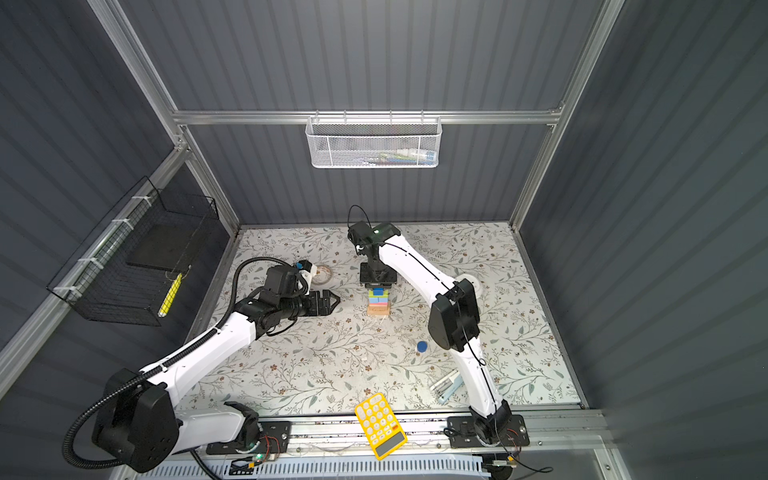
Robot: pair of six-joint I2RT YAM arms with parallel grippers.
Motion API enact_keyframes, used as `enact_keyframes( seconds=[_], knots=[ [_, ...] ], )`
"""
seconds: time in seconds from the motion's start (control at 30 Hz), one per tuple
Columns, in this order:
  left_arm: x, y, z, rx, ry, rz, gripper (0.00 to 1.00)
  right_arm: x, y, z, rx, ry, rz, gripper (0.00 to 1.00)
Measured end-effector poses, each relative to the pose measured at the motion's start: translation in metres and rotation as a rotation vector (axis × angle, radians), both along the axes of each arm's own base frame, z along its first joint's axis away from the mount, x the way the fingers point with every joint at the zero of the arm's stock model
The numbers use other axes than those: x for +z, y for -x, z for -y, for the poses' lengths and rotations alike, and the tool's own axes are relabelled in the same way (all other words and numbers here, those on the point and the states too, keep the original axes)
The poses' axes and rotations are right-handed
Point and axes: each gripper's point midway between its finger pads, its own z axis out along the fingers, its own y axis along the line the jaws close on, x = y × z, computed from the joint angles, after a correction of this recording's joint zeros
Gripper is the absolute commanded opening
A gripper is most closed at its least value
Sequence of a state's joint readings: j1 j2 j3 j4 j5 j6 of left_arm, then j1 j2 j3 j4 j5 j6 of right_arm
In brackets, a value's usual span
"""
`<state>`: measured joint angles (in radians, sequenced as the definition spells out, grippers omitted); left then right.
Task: Build the wood block tower
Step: 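Lower the dark blue cube onto the lime green block with the right gripper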
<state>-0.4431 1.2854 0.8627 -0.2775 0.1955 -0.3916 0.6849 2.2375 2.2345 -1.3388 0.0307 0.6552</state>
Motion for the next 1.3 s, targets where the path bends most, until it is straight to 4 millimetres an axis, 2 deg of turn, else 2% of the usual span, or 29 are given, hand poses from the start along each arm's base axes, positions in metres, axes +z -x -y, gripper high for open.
enact_keyframes(
  seconds=[0.43, 0.83, 1.13, 1.3],
  knots=[
    [-0.001, 0.0001, 0.0002, -0.001, -0.001, -0.003, 0.9, 0.0, -0.0012, 0.0014, -0.004, -0.001, -0.001, 0.2],
    [-0.0025, -0.0001, 0.0003, -0.001, -0.003, -0.007, 0.9, 0.0001, -0.0013, 0.0005, -0.004, -0.006, -0.001, 0.37],
    [-0.0025, -0.0002, 0.0002, 0.0, -0.003, -0.007, 0.9, 0.0001, -0.0016, 0.0001, -0.007, -0.008, 0.0, 0.43],
    [-0.0025, -0.0001, 0.0003, -0.001, -0.003, -0.006, 0.9, 0.0002, -0.0017, 0.0001, -0.008, -0.008, 0.0, 0.42]
  ],
)
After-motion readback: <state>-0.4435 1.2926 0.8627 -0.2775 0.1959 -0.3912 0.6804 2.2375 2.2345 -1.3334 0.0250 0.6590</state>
